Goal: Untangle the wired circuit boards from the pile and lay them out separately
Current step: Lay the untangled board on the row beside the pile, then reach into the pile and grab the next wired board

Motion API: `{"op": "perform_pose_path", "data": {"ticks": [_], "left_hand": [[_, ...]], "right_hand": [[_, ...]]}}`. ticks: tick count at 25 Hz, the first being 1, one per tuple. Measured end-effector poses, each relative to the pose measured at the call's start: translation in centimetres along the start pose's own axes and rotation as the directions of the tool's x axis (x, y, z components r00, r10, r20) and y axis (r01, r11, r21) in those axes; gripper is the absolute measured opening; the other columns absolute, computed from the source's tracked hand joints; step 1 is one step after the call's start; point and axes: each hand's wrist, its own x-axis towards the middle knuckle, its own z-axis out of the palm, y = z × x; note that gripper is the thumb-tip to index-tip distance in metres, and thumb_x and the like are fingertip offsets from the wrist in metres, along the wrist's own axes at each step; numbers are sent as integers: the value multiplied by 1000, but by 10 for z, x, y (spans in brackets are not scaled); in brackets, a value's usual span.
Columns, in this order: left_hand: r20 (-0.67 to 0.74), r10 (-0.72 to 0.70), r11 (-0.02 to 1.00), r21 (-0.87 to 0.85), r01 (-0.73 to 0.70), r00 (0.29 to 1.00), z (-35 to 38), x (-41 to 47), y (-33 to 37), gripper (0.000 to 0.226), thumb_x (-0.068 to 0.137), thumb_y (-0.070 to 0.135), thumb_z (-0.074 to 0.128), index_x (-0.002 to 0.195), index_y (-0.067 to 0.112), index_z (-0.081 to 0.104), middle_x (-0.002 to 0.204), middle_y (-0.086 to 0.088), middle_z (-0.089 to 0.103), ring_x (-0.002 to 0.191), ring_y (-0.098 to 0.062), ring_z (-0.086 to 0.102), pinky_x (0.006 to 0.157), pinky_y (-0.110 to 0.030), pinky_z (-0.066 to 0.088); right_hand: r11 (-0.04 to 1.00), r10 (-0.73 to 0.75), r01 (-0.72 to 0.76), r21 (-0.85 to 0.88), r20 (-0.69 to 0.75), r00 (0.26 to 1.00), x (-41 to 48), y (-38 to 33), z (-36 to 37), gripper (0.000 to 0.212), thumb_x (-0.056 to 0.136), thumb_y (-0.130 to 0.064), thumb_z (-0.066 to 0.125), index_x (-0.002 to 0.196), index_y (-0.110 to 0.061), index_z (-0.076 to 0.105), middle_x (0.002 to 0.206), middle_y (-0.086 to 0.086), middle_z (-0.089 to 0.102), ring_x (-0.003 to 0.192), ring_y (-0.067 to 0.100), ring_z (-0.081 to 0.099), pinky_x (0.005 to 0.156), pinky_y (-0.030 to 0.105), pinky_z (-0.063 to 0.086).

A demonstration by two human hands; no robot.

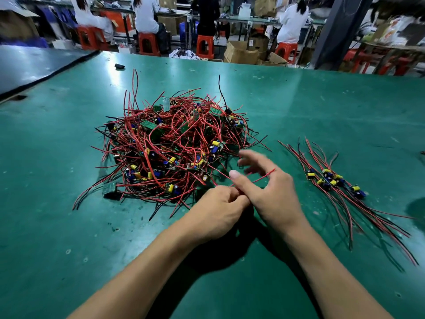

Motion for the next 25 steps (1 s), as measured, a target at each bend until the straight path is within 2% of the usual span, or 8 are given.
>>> {"op": "perform_pose_path", "data": {"ticks": [2, 4, 8, 11, 17, 19, 21, 25], "left_hand": [[22, 37, 996, 78, -39, 999, 0, 0, 1, 36, 93, 32, 50, 75, 1, 59, 70, -17, 65, 59, -19, 54, 64, -45, 50], [22, 85, 992, 91, -86, 996, -1, -2, 0, 31, 95, 29, 55, 78, 4, 63, 74, -17, 67, 60, -21, 57, 66, -44, 51], [-158, 138, 990, -7, -141, 978, -5, -3, -6, 19, 92, 31, 66, 81, 17, 70, 57, 3, 65, 47, -8, 55, 54, -24, 45], [-364, 38, 960, -244, -135, 930, -11, 2, -11, 13, 95, 27, 63, 92, 16, 68, 74, -4, 71, 54, -16, 58, 59, -32, 51], [-306, -136, 833, -551, -59, 942, -7, 3, -6, 19, 100, 24, 54, 106, 8, 63, 94, -12, 71, 63, -28, 70, 61, -38, 58], [-282, -88, 887, -459, -54, 955, -6, 1, -5, 18, 97, 24, 59, 113, 15, 65, 93, -7, 74, 64, -24, 70, 69, -41, 58], [-303, 37, 967, -230, -111, 952, -3, -2, -5, 23, 92, 29, 67, 115, 24, 69, 81, 2, 73, 58, -10, 62, 67, -32, 55], [-351, 248, 963, -14, -270, 903, 5, -11, 4, 16, 83, 36, 76, 90, 21, 78, 65, 3, 66, 54, -7, 53, 56, -25, 44]], "right_hand": [[969, 161, -196, 147, 222, 962, 3, 2, -7, 15, 85, -31, 77, 96, -21, 79, 92, -1, 77, 88, 12, 69, 86, 32, 50], [931, 225, -302, 203, 328, 917, 5, 5, -13, 16, 89, -28, 75, 87, -11, 77, 83, 13, 75, 76, 20, 65, 77, 38, 49], [864, 308, -359, 353, 194, 931, 11, 4, -25, 25, 84, -36, 75, 75, -13, 74, 63, 0, 60, 54, 14, 47, 52, 27, 37], [757, 430, -399, 518, 66, 901, 20, 9, -39, 25, 85, -36, 71, 67, -19, 74, 62, -5, 60, 51, 8, 46, 51, 24, 34], [742, 476, -326, 585, -117, 872, 26, 14, -46, 30, 103, -31, 54, 80, -17, 67, 56, -10, 48, 43, 6, 40, 49, 22, 32], [692, 470, -318, 648, -71, 880, 26, 11, -47, 29, 103, -31, 54, 83, -15, 66, 57, -8, 47, 41, 8, 40, 45, 21, 35], [656, 438, -319, 684, 0, 899, 26, 5, -49, 26, 102, -31, 55, 84, -15, 65, 56, -7, 44, 38, 8, 38, 41, 21, 35], [679, 378, -318, 661, 56, 924, 22, -2, -49, 25, 99, -33, 56, 84, -15, 64, 52, -6, 36, 35, 6, 31, 38, 18, 27]]}}
